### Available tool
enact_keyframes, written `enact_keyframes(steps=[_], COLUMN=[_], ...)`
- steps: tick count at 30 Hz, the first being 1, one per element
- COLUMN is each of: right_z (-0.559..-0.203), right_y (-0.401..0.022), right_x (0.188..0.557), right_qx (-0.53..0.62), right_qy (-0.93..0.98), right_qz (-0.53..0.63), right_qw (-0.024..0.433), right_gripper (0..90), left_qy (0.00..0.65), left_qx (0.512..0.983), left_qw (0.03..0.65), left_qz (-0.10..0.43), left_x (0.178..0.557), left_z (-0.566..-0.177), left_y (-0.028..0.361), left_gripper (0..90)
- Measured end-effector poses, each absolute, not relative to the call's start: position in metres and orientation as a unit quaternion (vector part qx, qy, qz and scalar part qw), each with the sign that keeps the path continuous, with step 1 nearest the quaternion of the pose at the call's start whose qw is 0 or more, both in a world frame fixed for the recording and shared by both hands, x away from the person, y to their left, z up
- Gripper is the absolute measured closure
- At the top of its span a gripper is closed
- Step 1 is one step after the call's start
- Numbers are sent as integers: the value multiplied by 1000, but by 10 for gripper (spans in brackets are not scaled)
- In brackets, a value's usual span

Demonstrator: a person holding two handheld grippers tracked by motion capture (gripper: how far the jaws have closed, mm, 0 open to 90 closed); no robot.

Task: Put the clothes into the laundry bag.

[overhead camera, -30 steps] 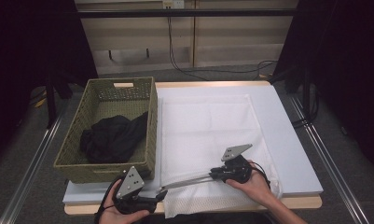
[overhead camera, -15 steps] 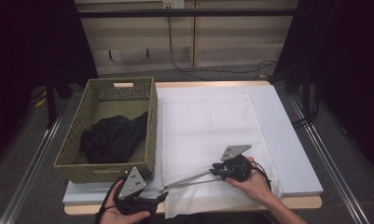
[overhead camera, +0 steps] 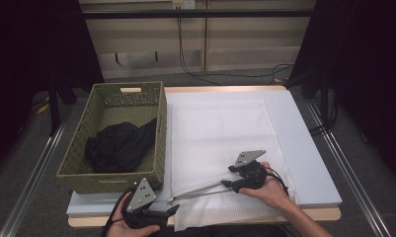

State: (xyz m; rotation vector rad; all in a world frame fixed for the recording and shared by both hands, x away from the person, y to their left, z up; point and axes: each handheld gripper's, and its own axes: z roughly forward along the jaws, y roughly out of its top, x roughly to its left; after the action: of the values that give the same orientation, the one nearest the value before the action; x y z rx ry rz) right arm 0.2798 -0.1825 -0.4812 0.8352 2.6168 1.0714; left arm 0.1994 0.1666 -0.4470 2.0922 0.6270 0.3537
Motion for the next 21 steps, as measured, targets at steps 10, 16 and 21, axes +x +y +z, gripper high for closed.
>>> enact_keyframes(steps=[10,16,21], right_z=[-480,-478,-478], right_y=[-192,-189,-188], right_x=[290,294,297], right_qx=[269,264,292], right_qy=[888,891,885], right_qz=[362,359,354], right_qw=[92,90,77], right_gripper=[690,812,877], left_qy=[260,253,245], left_qx=[838,841,846], left_qw=[456,453,450], left_qz=[153,151,147], left_x=[198,199,200], left_z=[-445,-446,-446], left_y=[171,166,155], left_gripper=[175,175,174])
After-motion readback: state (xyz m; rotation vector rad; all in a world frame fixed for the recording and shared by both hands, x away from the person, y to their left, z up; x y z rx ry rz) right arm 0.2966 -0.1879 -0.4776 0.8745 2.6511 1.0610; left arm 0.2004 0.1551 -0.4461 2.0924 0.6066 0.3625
